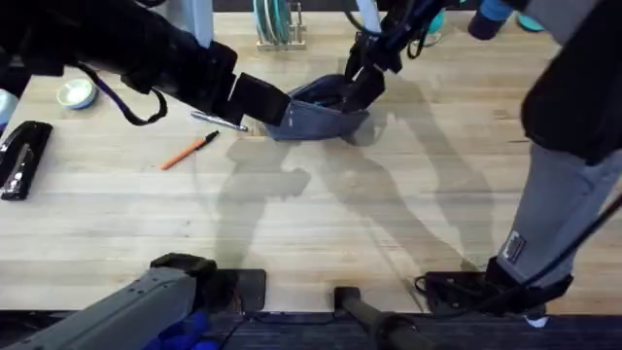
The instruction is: Unzip the bag, pick up the pens from the table one at a time and place them inside, then zip the bag closed.
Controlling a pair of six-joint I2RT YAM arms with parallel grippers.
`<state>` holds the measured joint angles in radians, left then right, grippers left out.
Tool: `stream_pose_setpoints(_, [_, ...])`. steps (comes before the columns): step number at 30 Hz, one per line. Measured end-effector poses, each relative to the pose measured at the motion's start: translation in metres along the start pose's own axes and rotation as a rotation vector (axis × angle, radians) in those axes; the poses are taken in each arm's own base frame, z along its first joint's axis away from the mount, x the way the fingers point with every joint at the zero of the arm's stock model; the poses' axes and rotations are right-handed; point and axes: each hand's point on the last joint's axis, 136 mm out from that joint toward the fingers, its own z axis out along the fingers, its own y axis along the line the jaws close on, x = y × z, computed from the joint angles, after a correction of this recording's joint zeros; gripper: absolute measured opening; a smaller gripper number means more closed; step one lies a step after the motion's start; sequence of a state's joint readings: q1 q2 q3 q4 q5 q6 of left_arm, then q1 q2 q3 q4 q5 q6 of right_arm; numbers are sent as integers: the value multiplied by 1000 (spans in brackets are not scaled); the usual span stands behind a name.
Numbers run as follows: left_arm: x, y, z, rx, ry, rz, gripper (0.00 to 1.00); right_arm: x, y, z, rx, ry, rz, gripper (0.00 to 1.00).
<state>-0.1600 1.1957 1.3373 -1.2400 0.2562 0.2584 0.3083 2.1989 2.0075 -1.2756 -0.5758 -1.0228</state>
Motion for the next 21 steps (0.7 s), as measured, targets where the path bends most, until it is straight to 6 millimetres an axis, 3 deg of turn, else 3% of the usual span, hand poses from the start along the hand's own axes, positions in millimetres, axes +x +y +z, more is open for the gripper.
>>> stream_pose_setpoints(6, [0,0,0,0,0,0,995,-17,13,-36,74,-46,-20,996])
stream_pose_setpoints(11, [0,0,0,0,0,0,995,-25,21,-53,107,-70,-3,996])
stream_pose_setpoints(16, [1,3,0,-16,4,0,996,-25,30,-67,117,-78,31,996])
stream_pose_setpoints(21, [1,4,0,-25,7,0,994,-18,32,-93,160,-108,113,997])
